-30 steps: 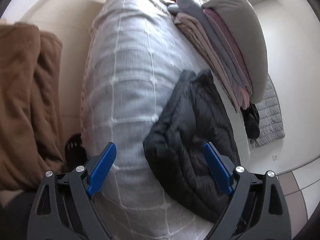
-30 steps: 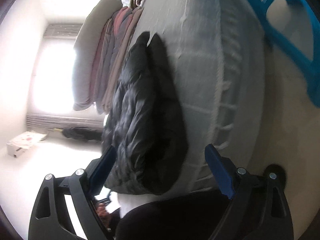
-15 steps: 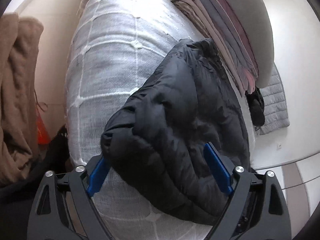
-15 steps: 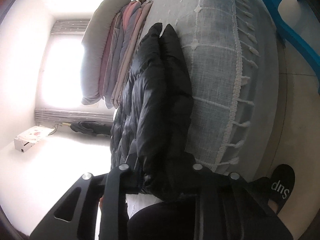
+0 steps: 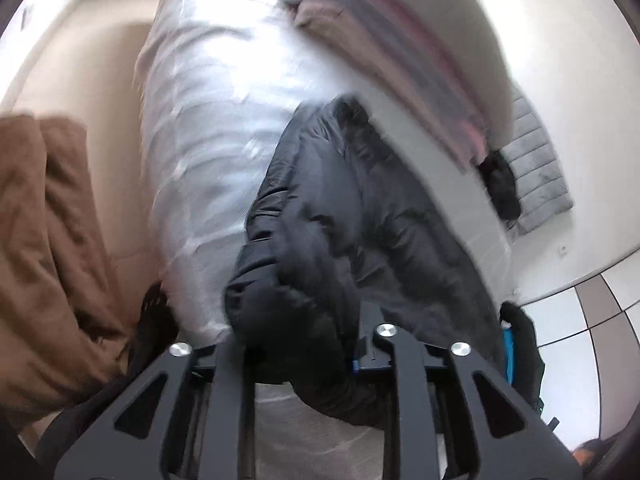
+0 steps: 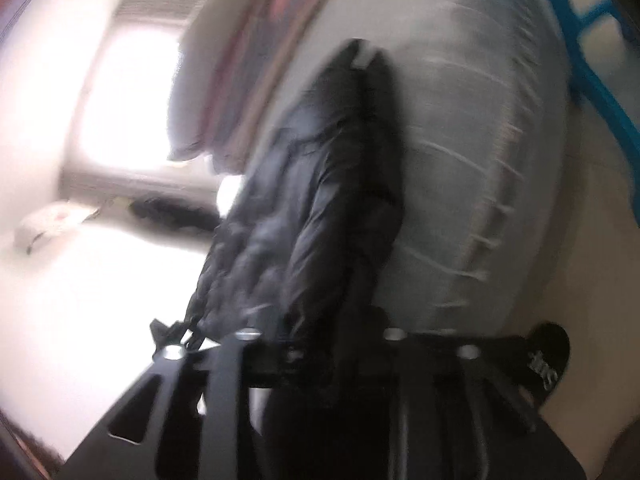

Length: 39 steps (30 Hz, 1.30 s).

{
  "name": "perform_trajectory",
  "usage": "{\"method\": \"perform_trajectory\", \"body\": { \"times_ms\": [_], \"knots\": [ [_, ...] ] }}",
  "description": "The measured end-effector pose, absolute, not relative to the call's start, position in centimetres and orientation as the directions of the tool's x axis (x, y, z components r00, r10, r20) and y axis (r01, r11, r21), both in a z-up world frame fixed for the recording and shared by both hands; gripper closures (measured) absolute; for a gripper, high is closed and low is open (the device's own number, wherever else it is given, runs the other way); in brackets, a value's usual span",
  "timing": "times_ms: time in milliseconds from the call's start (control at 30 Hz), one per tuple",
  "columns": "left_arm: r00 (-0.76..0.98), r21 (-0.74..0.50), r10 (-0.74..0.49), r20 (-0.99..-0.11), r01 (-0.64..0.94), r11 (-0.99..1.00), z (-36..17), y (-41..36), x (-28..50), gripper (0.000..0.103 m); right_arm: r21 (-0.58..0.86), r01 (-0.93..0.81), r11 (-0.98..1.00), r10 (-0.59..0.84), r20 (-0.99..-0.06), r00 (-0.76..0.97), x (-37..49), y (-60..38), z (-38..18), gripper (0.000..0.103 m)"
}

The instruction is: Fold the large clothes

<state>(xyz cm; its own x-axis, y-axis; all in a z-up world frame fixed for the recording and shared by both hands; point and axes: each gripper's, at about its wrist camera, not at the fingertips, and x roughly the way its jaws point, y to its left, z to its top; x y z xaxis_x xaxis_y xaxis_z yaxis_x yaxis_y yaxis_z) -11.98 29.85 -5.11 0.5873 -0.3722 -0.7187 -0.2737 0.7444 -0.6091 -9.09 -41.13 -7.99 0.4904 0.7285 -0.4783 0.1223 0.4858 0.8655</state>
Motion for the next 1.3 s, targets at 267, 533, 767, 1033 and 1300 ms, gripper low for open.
{"method": "perform_trajectory", "body": {
  "times_ms": [267, 533, 767, 1033, 1300],
  "knots": [
    [0.628, -0.697, -0.419, -0.656, -0.29, 0.656, -7.7, 30.4, -11.9, 0.049, 0.48, 0.087, 0.873, 0.27, -0.625, 0.732, -8.9, -37.7, 3.2, 0.043],
    [0.658, -0.726, -0.418, -0.626, -0.298, 0.619, -8.6, 30.3, -11.1, 0.047, 0.192, -0.296, 0.936, 0.341, -0.703, 0.624, 2.8, -16.9, 4.8, 0.032],
    [0.665, -0.734, -0.434, -0.609, -0.264, 0.625, -8.6, 29.8, -10.7, 0.047, 0.054, -0.283, 0.958, 0.192, -0.851, 0.488, 6.7, -10.2, -3.5, 0.029],
    [0.67, -0.76, -0.451, -0.59, -0.273, 0.589, -8.9, 30.0, -10.8, 0.047, 0.062, -0.288, 0.956, 0.23, -0.766, 0.6, -4.5, -13.4, 1.7, 0.029],
    [0.691, -0.753, -0.417, -0.59, -0.284, 0.594, -8.9, 29.5, -10.7, 0.057, 0.068, -0.262, 0.963, 0.215, -0.78, 0.588, -7.6, -13.9, -1.3, 0.027]
  ]
}}
